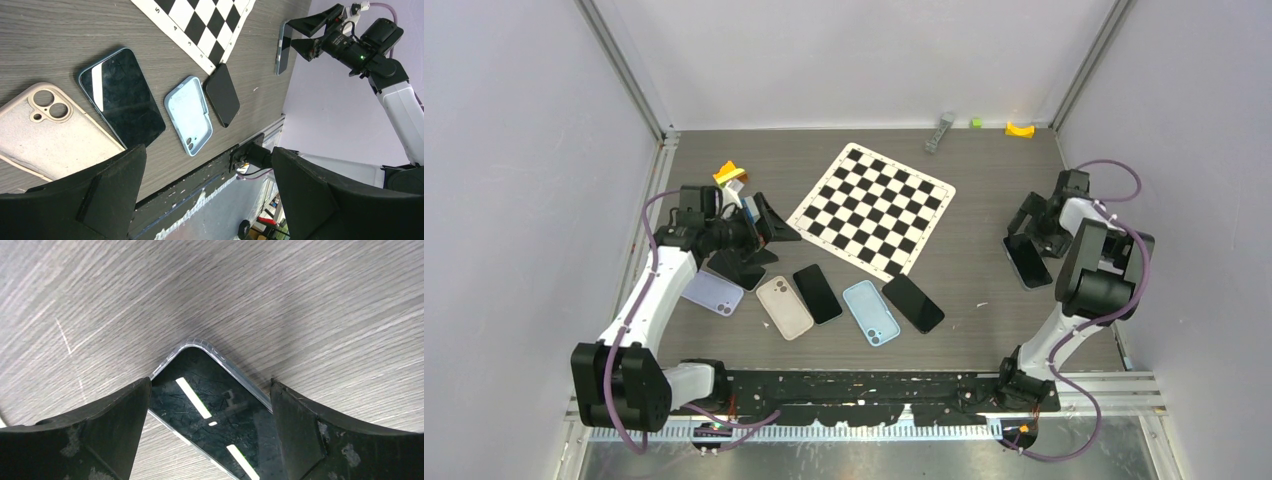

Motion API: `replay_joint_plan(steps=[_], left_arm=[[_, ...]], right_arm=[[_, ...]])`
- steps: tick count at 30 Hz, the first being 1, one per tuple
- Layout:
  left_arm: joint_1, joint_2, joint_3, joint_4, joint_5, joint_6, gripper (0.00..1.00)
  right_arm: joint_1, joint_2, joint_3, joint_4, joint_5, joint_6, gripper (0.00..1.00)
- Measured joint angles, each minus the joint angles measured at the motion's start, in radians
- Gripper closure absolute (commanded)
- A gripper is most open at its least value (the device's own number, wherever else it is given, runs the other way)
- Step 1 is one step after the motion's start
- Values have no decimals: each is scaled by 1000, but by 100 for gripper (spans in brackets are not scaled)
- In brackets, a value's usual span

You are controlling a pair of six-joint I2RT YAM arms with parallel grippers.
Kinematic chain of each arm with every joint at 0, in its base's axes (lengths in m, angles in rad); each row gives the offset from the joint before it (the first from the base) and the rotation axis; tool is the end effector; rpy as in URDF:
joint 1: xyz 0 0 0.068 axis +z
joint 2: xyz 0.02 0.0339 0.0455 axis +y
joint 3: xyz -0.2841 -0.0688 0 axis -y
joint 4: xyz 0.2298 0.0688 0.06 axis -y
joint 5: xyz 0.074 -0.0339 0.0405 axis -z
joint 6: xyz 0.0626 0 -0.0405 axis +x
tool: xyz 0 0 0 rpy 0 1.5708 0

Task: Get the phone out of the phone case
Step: Pick up the phone at the center of the board.

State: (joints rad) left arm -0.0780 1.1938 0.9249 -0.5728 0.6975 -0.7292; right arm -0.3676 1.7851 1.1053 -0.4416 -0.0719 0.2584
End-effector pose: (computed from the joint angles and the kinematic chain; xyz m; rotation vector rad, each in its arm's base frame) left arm 0.2303 -0.0583 0.2835 -0.4668 2.4572 -1.1997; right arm 0.3339 -0.1238 0.1704 0.8068 2.5646 0.0630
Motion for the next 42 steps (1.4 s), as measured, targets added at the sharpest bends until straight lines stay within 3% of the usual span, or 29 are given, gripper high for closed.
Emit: replay_joint_plan(steps=[12, 20, 25, 34, 42], left_arm=[[0, 0, 0, 0, 1, 0, 0], [0, -1, -15, 1, 7, -1, 0], [0, -2, -28, 7, 14, -6, 0], [0, -2, -32, 26, 27, -23, 0], [0, -8, -34, 37, 30, -24, 0]], right_arm=[[26, 8, 21, -42, 87, 31, 1], [-164, -88, -99, -11, -92, 190, 0], [-189, -167, -193, 19, -148, 247, 0], [-77, -247, -267, -36, -156, 271, 0], [123, -211, -217, -109, 28, 250, 0]])
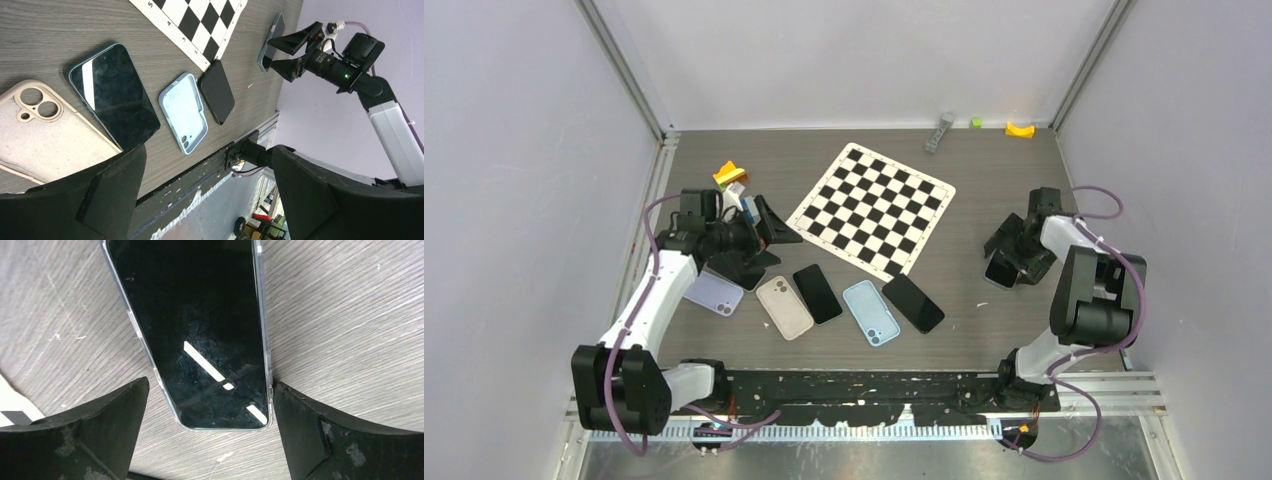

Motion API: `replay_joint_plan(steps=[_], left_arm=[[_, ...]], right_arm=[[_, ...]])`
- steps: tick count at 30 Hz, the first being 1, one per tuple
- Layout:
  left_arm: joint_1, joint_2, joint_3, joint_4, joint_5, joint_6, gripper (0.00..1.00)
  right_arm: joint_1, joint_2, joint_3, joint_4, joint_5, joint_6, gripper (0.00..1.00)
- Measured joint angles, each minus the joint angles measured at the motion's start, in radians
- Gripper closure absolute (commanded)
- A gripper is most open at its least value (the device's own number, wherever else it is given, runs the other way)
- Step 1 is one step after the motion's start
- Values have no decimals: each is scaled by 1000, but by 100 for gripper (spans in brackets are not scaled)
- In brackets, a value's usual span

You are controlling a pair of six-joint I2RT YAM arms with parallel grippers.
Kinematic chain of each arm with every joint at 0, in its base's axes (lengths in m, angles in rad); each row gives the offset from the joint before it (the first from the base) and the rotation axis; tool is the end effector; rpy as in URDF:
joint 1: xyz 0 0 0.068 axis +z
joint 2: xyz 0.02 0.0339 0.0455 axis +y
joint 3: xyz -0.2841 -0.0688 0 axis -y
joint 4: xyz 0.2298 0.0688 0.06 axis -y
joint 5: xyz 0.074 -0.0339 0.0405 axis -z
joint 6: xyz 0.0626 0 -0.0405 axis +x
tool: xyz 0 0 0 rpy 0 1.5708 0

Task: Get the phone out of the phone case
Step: Pick up the phone at the center of the board.

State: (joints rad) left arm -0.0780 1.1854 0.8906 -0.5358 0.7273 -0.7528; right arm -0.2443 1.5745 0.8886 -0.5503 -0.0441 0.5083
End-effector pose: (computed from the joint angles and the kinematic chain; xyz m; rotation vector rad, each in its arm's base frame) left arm 0.2280 -0.0596 0.2782 -0.4732 2.4497 -1.2459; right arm 0.2740 -0.0655 0.1695 1.0240 2.6201 0.1240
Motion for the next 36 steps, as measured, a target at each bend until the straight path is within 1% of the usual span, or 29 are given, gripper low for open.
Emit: replay_joint_plan(steps=[4, 8, 10, 11, 12, 13, 14, 15, 19, 25, 30, 36], left_arm=[[0, -15, -5, 1, 0, 0, 0], [0, -17, -5, 1, 0, 0, 0], [0, -17, -5, 0, -1, 1, 0], [0, -18, -5, 0, -1, 1, 0], [0, -18, -5, -1, -2, 2, 0], [0, -18, -5, -2, -3, 2, 0], [0, -19, -5, -5, -6, 3, 0], [0, -19, -5, -6, -9, 5, 0], [0, -19, -5, -10, -16, 10, 0], [0, -21, -5, -14, -19, 14, 0], [0, -21, -14, 16, -3, -11, 1], [-5, 5, -68, 126, 29, -104, 1]], right_arm=[[64, 67, 66, -68, 102, -16, 0], [100, 116, 111, -111, 156, -27, 6], [103, 127, 123, -121, 156, -29, 13], [106, 130, 128, -126, 156, -29, 20], [108, 132, 130, -125, 156, -28, 25], [111, 134, 133, -126, 158, -28, 35], [112, 134, 135, -129, 163, -28, 39], [114, 134, 135, -131, 166, -30, 46], [114, 121, 124, -123, 158, -26, 57], [111, 56, 58, -62, 104, -6, 61], [120, -56, -17, -40, -52, 49, 62], [143, -244, -79, -15, -239, 130, 62]])
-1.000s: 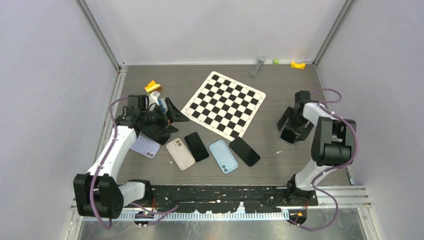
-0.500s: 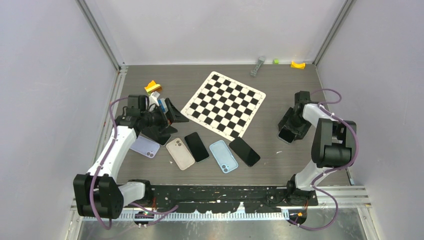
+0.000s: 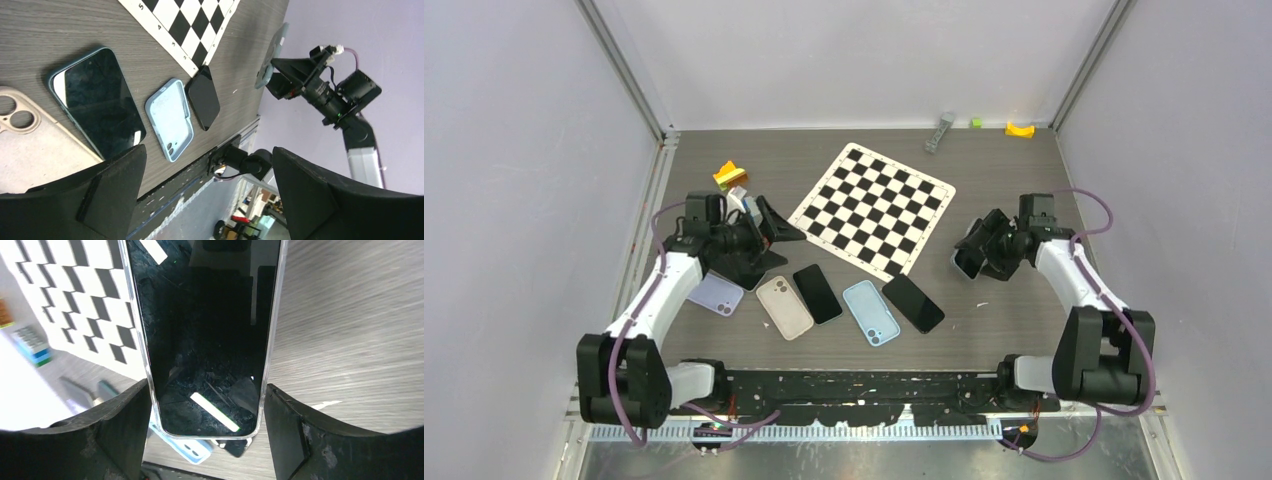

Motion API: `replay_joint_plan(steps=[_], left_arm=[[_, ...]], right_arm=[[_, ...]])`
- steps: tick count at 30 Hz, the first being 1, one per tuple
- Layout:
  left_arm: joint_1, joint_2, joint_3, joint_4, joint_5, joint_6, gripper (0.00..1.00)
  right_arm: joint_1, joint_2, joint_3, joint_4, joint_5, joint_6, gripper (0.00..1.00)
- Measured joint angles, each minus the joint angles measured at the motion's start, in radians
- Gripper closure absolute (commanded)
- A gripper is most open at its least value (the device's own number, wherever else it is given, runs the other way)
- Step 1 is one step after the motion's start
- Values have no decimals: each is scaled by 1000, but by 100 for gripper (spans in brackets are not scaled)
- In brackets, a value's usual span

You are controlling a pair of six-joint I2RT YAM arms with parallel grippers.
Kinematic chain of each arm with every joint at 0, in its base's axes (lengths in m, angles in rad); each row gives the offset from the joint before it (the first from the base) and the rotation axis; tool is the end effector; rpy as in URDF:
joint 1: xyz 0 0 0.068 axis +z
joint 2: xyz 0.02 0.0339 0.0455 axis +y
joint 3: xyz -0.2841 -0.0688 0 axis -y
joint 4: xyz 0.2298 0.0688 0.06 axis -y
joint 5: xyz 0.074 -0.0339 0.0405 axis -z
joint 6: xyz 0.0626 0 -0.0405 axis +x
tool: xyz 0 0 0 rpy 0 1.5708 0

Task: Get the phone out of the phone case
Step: Pick up the phone at the center of the board.

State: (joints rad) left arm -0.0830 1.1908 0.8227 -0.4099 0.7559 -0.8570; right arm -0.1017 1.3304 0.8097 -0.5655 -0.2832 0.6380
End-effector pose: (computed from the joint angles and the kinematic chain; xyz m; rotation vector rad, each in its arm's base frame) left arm 0.2314 -0.0623 0.2667 -0.5458 2.4142 -1.3272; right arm 0.2445 -0.0074 0.2085 0.8863 2.5490 0.5473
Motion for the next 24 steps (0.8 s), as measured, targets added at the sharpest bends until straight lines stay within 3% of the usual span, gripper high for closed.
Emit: replay_joint_plan(steps=[4, 10, 16, 24], left_arm=[[-41, 68, -21, 103, 7, -85, 2], [-200, 237, 2, 272, 3, -197, 5], [-314, 409, 156, 379, -14, -260, 9], [-366, 458, 219, 542, -27, -320, 17]], right_arm=[[30, -78, -42, 66, -94, 54, 63], [137, -156, -114, 145, -169, 132, 63], [337, -193, -114, 200, -167, 148, 63], [538, -146, -16, 188, -92, 118, 63]])
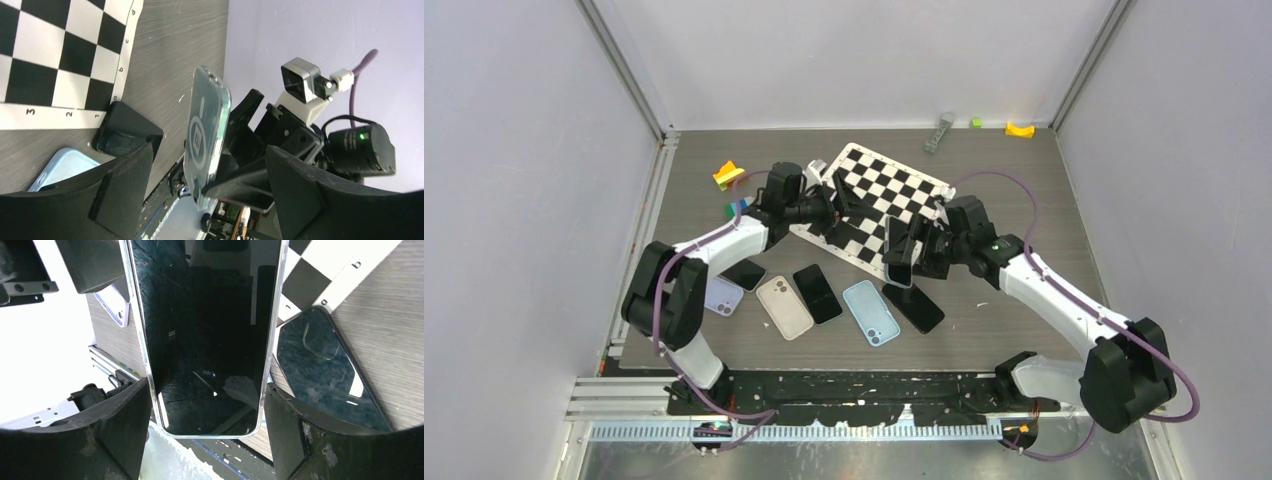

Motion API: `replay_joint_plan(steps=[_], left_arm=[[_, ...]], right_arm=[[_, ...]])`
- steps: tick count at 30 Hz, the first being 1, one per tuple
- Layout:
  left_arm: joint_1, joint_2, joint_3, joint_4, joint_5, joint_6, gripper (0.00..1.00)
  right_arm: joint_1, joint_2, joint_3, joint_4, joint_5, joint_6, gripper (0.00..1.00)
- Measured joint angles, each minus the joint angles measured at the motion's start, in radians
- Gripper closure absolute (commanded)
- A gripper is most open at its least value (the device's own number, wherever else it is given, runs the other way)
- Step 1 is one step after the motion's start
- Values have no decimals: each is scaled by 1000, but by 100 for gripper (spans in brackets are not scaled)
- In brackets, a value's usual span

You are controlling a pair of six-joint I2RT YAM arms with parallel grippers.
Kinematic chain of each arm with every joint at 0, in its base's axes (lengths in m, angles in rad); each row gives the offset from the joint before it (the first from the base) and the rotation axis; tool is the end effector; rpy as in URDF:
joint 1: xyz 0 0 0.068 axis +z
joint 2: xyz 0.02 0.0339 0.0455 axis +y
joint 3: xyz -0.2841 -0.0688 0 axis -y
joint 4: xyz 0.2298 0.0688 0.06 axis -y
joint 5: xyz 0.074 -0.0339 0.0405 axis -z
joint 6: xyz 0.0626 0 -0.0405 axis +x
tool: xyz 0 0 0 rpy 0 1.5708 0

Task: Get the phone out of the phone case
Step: Pick up the phone at the center of the board.

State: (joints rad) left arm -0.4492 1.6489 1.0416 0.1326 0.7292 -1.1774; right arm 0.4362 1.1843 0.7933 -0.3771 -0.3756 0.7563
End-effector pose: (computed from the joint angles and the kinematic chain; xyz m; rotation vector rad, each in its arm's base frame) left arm 0.3174 -0.1993 0.2597 -0.3237 2.3799 -1.6509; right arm 0.2109 0.1236 0.2527 0.1994 2.5000 0.9888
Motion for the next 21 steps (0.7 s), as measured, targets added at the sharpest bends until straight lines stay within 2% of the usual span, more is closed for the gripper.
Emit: replay_joint_plan(steps=[4, 12, 16, 17, 19, 21], left_arm=[[-22, 41, 41, 4, -4, 0, 23], [-48, 45, 60, -95, -24, 60, 51], [-50, 45, 61, -138, -29, 83, 58], [-50, 45, 63, -143, -29, 86, 63], [-50, 45, 69, -151, -29, 90, 80], [-50, 45, 73, -158, -30, 101, 96]], right_arm=[[64, 58, 66, -5, 42, -25, 63], [146, 162, 178, -12, 88, -56, 63], [174, 185, 218, -14, 93, -74, 63], [182, 191, 227, -15, 95, -77, 63], [194, 199, 241, -17, 97, -84, 61], [205, 208, 253, -24, 103, -95, 51]])
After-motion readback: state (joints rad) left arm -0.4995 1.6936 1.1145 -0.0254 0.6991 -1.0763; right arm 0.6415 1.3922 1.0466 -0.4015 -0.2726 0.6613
